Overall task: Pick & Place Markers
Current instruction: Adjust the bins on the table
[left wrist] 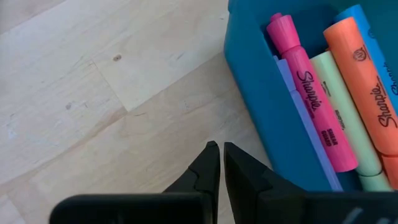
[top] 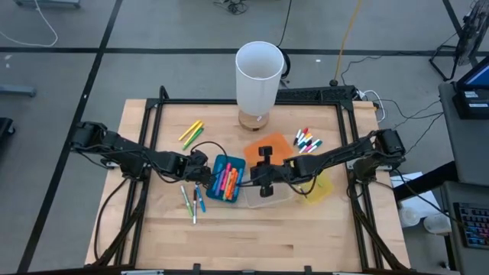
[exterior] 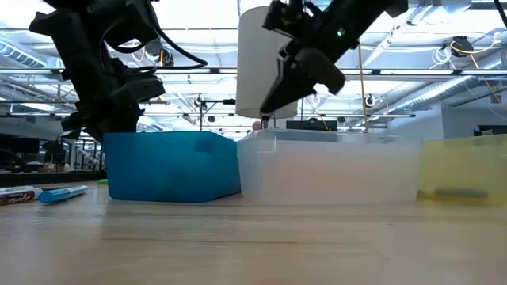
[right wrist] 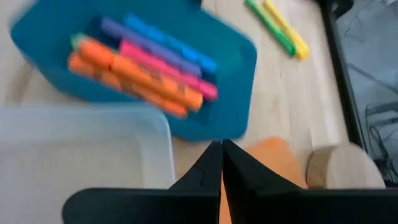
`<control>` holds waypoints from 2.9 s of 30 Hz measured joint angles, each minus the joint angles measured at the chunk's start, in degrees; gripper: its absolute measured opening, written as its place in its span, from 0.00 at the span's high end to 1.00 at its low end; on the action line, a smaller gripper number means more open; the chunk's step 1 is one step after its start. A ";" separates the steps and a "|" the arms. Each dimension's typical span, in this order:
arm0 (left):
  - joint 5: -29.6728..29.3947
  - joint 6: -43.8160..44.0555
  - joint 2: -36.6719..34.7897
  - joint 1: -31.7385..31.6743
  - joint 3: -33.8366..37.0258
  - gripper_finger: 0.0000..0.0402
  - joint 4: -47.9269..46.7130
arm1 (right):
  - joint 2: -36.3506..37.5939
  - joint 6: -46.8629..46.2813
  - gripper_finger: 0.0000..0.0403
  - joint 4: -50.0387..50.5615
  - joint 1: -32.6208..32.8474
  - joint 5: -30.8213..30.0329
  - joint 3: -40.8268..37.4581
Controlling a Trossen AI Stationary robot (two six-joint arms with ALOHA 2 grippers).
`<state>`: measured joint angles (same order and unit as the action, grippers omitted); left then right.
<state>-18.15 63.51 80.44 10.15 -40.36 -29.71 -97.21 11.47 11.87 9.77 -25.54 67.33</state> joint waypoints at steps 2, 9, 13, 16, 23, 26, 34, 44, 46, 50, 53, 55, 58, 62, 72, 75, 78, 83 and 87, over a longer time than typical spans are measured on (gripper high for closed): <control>-0.12 0.00 0.00 0.02 0.00 0.94 0.00 | 0.11 0.30 1.00 2.32 -2.10 0.32 0.00; -0.48 0.25 0.00 0.01 0.00 0.94 0.04 | -0.96 0.22 1.00 7.06 -9.80 11.30 -0.07; -0.50 0.07 0.00 0.00 0.00 0.94 0.02 | -2.43 0.15 1.00 5.75 -11.38 18.39 0.07; -0.45 0.07 0.00 0.00 0.00 0.94 -0.03 | -3.44 -0.18 1.00 6.74 -11.21 23.34 -0.17; -0.39 0.28 0.00 0.02 0.00 0.94 0.04 | -3.67 -0.47 1.00 5.76 -9.67 25.88 0.17; -0.42 0.87 0.00 0.01 0.00 0.94 0.22 | -3.67 -1.80 1.00 3.15 -9.67 27.43 0.15; -1.03 1.11 0.00 0.00 0.00 0.94 1.52 | -3.65 -3.25 1.00 -7.43 -9.67 27.00 0.15; -3.05 0.94 0.00 0.02 0.00 0.94 1.68 | 8.22 -9.12 1.00 27.24 -5.82 1.93 1.59; -3.44 0.89 0.00 0.02 0.00 0.94 1.65 | 11.29 -17.41 1.00 40.27 -5.57 3.66 1.04; -4.35 -0.15 0.00 0.02 0.02 0.94 1.84 | 18.95 -21.32 1.00 41.86 -4.55 14.44 -5.54; -5.12 -0.95 0.00 -0.01 0.02 0.94 2.29 | 22.10 -19.02 1.00 34.44 -4.63 20.14 -13.27; -5.44 -1.56 0.00 -0.02 0.02 0.94 2.68 | 22.60 -17.14 1.00 29.02 -6.33 22.30 -17.77; -5.44 -1.73 0.00 0.00 0.02 0.94 2.82 | 21.98 -15.50 1.00 22.22 -8.02 23.00 -23.97; -5.14 -1.45 0.00 0.00 0.02 0.94 2.83 | 21.04 -19.11 1.00 15.12 -10.06 17.29 -27.44; -4.37 -0.76 0.00 0.00 0.02 0.94 2.89 | 20.49 -34.08 1.00 20.62 -11.29 6.16 -27.74; -4.35 -0.74 0.00 0.02 0.02 0.94 2.86 | 20.46 -36.55 1.00 23.01 -11.39 1.15 -27.78; -4.35 -0.72 0.00 0.00 0.02 0.94 2.84 | 20.46 -40.00 1.00 26.62 -12.06 -1.95 -27.76; -4.31 -0.61 0.00 0.02 0.02 0.94 2.86 | 20.46 -44.86 1.00 32.17 -13.40 -4.97 -27.78; -4.28 -0.61 0.00 0.00 0.02 0.94 2.84 | 20.46 -47.65 1.00 34.84 -14.34 -8.86 -28.01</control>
<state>-22.44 62.89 80.44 10.15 -40.34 -26.87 -76.75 -36.18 46.71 -4.56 -34.40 39.32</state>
